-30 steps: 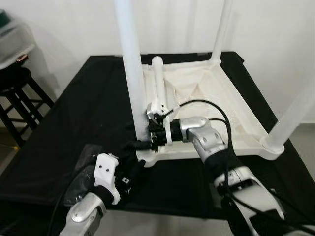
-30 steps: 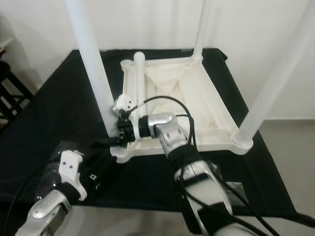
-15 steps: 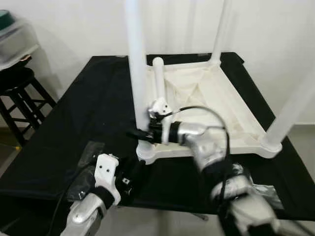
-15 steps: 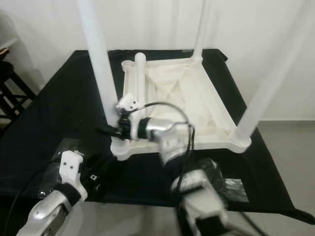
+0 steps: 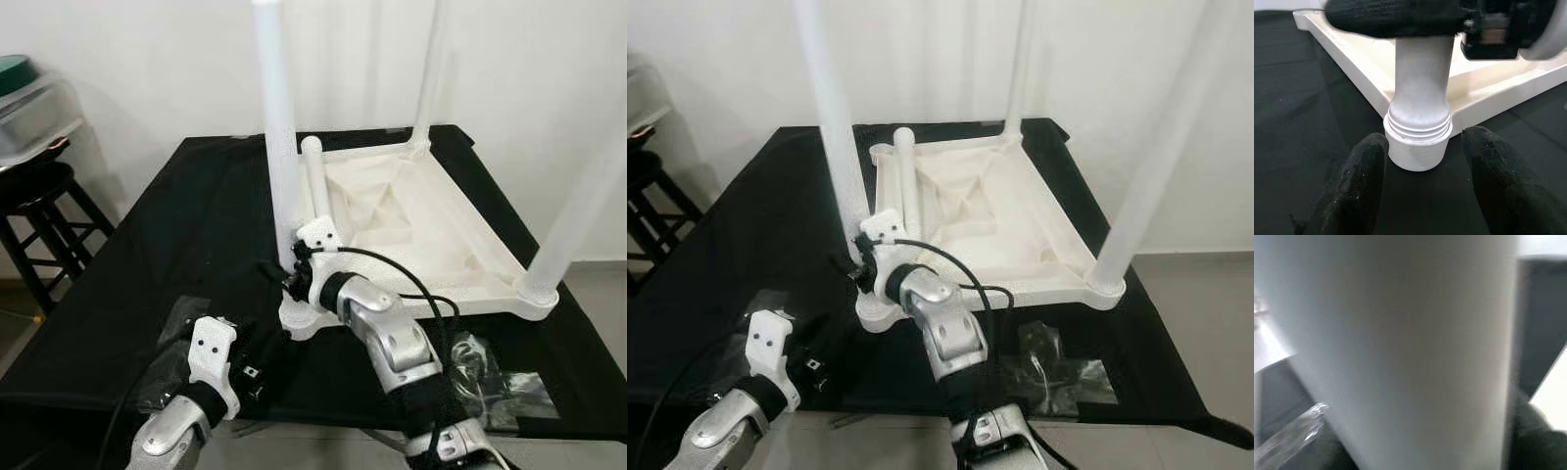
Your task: Building children table
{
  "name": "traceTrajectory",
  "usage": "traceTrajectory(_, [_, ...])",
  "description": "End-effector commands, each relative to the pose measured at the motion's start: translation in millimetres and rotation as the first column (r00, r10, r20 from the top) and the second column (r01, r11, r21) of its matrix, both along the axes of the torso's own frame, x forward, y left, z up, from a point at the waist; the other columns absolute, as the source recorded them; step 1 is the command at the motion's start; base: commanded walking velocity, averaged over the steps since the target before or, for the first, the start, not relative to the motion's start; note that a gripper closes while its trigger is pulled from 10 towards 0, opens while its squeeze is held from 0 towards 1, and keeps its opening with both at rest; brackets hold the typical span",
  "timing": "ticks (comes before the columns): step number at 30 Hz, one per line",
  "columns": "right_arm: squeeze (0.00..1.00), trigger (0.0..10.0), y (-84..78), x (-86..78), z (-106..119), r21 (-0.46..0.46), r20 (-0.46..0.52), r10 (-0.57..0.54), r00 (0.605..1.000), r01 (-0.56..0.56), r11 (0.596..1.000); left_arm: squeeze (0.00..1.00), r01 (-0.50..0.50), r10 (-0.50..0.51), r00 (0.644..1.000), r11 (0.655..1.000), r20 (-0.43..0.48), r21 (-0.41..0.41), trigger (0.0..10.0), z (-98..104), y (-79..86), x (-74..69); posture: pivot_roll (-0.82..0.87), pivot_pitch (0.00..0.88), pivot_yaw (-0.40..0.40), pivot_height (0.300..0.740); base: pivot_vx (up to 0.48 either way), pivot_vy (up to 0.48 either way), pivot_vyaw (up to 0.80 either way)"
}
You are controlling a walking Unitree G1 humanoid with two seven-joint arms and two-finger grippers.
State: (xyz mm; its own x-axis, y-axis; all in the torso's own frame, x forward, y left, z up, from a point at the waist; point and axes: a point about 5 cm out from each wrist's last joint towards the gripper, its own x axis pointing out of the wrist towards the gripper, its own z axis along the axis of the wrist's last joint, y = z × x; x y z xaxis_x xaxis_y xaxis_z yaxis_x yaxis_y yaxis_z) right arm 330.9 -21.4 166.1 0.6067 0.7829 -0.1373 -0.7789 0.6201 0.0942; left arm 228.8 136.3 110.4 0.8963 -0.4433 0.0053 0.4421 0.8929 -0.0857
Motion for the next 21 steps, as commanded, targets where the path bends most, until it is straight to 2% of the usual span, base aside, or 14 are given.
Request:
traceTrajectory(1, [1.00, 10.0, 10.5, -5.6, 7, 0.028, -0.003, 0.089, 0.996, -0.089, 0.996, 0.00, -0.006, 0.006, 1.000, 1.000, -0.012, 0.009, 10.0, -1, 2.4, 0.1, -0.01, 0.058, 0.054, 0.740, 0.000, 0.000, 0.00])
traceTrajectory(4, [1.00, 10.0, 7.7, -10.4, 16, 0.035, 0.026, 0.198, 0.980, -0.198, 0.980, 0.00, -0.005, 0.005, 1.000, 1.000, -0.013, 0.006, 10.0, -1, 1.9, 0.5, -0.02, 0.057, 0.054, 0.740, 0.000, 0.000, 0.00])
traceTrajectory(6, [1.00, 10.0, 2.6, -9.6, 22, 0.030, 0.062, 0.350, 0.935, -0.352, 0.935, 0.00, -0.004, 0.005, 1.000, 1.000, -0.012, 0.004, 10.0, -2, 1.6, 0.9, -0.01, 0.056, 0.052, 0.740, 0.000, 0.000, 0.00])
traceTrajectory(7, [1.00, 10.0, 2.6, -9.6, 22, 0.030, 0.062, 0.350, 0.935, -0.352, 0.935, 0.00, -0.004, 0.005, 1.000, 1.000, -0.012, 0.004, 10.0, -2, 1.6, 0.9, -0.01, 0.056, 0.052, 0.740, 0.000, 0.000, 0.00])
traceTrajectory(8, [0.07, 10.0, -0.8, -8.0, 23, -0.012, 0.094, 0.440, 0.893, -0.441, 0.898, 0.00, -0.005, 0.005, 1.000, 1.000, -0.012, 0.004, 10.0, -2, 1.3, 1.1, -0.01, 0.053, 0.049, 0.740, 0.000, 0.000, 0.00])
traceTrajectory(9, [0.07, 10.0, -3.5, -6.5, 24, -0.046, 0.110, 0.496, 0.861, -0.494, 0.868, 0.00, -0.005, 0.005, 1.000, 1.000, -0.011, 0.004, 10.0, -2, 1.2, 1.2, -0.01, 0.053, 0.049, 0.740, 0.000, 0.000, 0.00])
traceTrajectory(10, [0.07, 10.0, -3.5, -6.5, 24, -0.046, 0.110, 0.496, 0.861, -0.494, 0.868, 0.00, -0.005, 0.005, 1.000, 1.000, -0.011, 0.004, 10.0, -2, 1.2, 1.2, -0.01, 0.053, 0.049, 0.740, 0.000, 0.000, 0.00])
traceTrajectory(12, [0.00, 10.0, -6.5, -0.6, 23, -0.085, 0.087, 0.595, 0.799, -0.589, 0.803, 0.00, -0.007, 0.007, 1.000, 1.000, -0.010, 0.006, 10.0, -2, 1.1, 1.5, 0.00, 0.049, 0.049, 0.740, 0.000, 0.000, 0.00])
traceTrajectory(13, [0.00, 10.0, -6.5, -0.6, 23, -0.085, 0.087, 0.595, 0.799, -0.589, 0.803, 0.00, -0.007, 0.007, 1.000, 1.000, -0.010, 0.006, 10.0, -2, 1.1, 1.5, 0.00, 0.049, 0.049, 0.740, 0.000, 0.000, 0.00])
traceTrajectory(15, [0.00, 10.0, -7.2, 3.7, 24, -0.092, 0.055, 0.650, 0.758, -0.644, 0.760, 0.00, -0.007, 0.007, 1.000, 1.000, -0.010, 0.009, 10.0, -2, 1.1, 1.6, 0.00, 0.048, 0.050, 0.740, 0.000, 0.000, 0.00])
traceTrajectory(16, [0.00, 4.4, -7.0, 6.0, 23, -0.092, 0.039, 0.656, 0.754, -0.651, 0.753, 0.00, -0.007, 0.007, 1.000, 1.000, -0.010, 0.010, 10.0, -2, 1.1, 1.6, 0.00, 0.047, 0.050, 0.740, 0.000, 0.000, 0.00])
traceTrajectory(17, [0.00, 4.4, -7.0, 6.0, 23, -0.092, 0.039, 0.656, 0.754, -0.651, 0.753, 0.00, -0.007, 0.007, 1.000, 1.000, -0.010, 0.010, 10.0, -2, 1.1, 1.6, 0.00, 0.047, 0.050, 0.740, 0.000, 0.000, 0.00])
traceTrajectory(18, [0.00, 0.0, -7.1, 7.9, 22, -0.096, 0.028, 0.651, 0.758, -0.647, 0.757, 0.00, -0.007, 0.007, 1.000, 1.000, -0.010, 0.010, 10.0, -2, 1.0, 1.5, 0.00, 0.047, 0.050, 0.740, 0.000, 0.000, 0.00])
traceTrajectory(21, [0.00, 0.0, -8.2, 9.4, 19, -0.086, 0.006, 0.644, 0.765, -0.641, 0.763, 0.00, -0.007, 0.007, 1.000, 1.000, -0.010, 0.010, 10.0, -2, 0.8, 1.1, 0.00, 0.048, 0.049, 0.740, 0.000, 0.000, 0.00])
